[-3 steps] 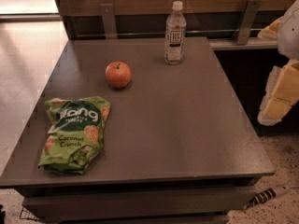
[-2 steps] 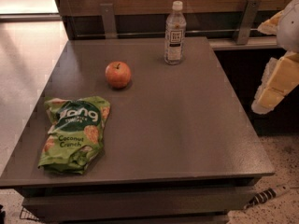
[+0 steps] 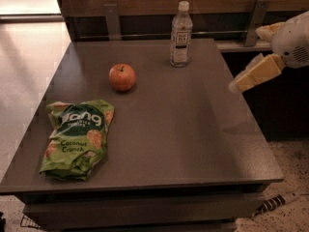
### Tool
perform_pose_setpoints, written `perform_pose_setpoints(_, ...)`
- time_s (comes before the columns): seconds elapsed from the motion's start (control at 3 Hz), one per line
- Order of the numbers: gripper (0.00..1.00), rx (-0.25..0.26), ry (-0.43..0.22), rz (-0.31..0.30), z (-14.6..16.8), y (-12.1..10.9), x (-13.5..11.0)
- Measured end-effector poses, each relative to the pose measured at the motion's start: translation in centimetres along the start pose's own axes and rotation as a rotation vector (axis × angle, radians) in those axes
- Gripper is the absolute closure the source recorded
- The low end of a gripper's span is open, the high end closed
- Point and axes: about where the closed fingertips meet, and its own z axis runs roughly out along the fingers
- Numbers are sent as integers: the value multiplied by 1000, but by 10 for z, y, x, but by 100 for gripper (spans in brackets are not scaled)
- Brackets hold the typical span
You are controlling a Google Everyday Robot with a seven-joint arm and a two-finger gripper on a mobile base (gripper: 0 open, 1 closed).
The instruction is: Pick blue plastic bottle
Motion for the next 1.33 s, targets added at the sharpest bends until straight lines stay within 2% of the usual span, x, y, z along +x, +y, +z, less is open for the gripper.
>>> perform_pose_setpoints(0.33,0,60,-269,50,29,-48,-36)
perform_pose_setpoints(0.67,0,58,-388,94,45,-71,-52)
perform_pose_setpoints(1.0,0,58,-388,94,45,-71,-52)
perform_pose_setpoints(1.33,0,67,-414,118,64,-85,-51)
